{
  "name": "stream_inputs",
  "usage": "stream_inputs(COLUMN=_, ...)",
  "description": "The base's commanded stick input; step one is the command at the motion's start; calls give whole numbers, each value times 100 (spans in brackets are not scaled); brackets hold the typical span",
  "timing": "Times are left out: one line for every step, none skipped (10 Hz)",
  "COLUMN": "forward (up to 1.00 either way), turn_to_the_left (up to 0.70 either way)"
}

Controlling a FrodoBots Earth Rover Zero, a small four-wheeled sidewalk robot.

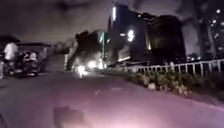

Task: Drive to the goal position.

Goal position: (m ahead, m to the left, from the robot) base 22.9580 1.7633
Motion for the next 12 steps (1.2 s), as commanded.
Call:
stream_inputs(forward=70, turn_to_the_left=0)
stream_inputs(forward=70, turn_to_the_left=0)
stream_inputs(forward=70, turn_to_the_left=0)
stream_inputs(forward=70, turn_to_the_left=0)
stream_inputs(forward=70, turn_to_the_left=0)
stream_inputs(forward=70, turn_to_the_left=0)
stream_inputs(forward=70, turn_to_the_left=0)
stream_inputs(forward=70, turn_to_the_left=0)
stream_inputs(forward=70, turn_to_the_left=0)
stream_inputs(forward=70, turn_to_the_left=0)
stream_inputs(forward=70, turn_to_the_left=0)
stream_inputs(forward=70, turn_to_the_left=0)
